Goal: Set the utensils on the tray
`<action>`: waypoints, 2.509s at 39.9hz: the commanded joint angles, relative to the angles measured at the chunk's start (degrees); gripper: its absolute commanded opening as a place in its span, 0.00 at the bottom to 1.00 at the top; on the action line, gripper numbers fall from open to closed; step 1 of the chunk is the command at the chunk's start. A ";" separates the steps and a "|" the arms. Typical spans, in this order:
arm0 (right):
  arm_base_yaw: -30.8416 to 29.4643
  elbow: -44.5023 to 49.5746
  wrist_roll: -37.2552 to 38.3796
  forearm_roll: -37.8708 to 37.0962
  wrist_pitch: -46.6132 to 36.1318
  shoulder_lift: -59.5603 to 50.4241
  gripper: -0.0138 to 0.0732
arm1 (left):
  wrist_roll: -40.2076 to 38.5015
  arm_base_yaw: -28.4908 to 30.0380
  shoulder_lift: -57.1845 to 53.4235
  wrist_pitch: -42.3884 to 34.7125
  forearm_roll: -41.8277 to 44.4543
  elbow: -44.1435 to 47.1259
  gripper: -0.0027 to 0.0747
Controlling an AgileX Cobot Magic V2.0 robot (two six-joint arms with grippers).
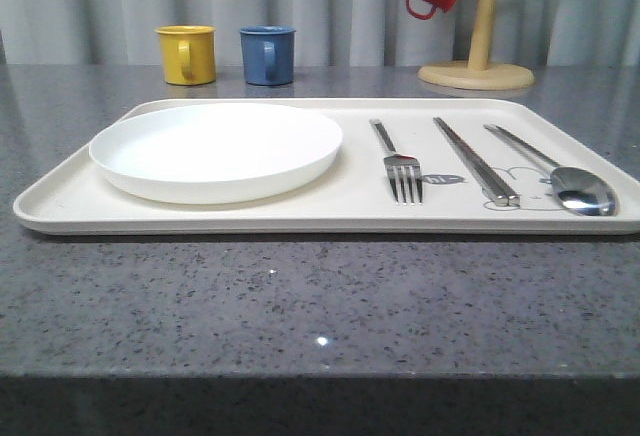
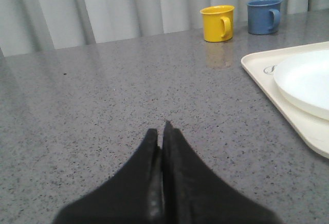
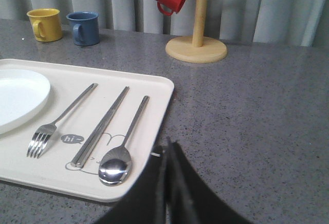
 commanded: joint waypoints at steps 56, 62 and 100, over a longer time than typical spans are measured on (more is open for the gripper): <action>-4.94 10.76 -3.84 2.17 -17.57 -3.18 0.09 | -0.49 0.15 -1.27 -17.43 -3.23 6.96 0.01; -9.05 18.14 -3.84 5.78 -19.28 -7.97 0.09 | -0.49 0.15 -1.27 -17.43 -3.23 6.96 0.01; -11.27 20.74 -3.84 6.53 -14.12 -9.85 0.09 | -0.49 0.15 -1.27 -17.43 -3.23 6.96 0.01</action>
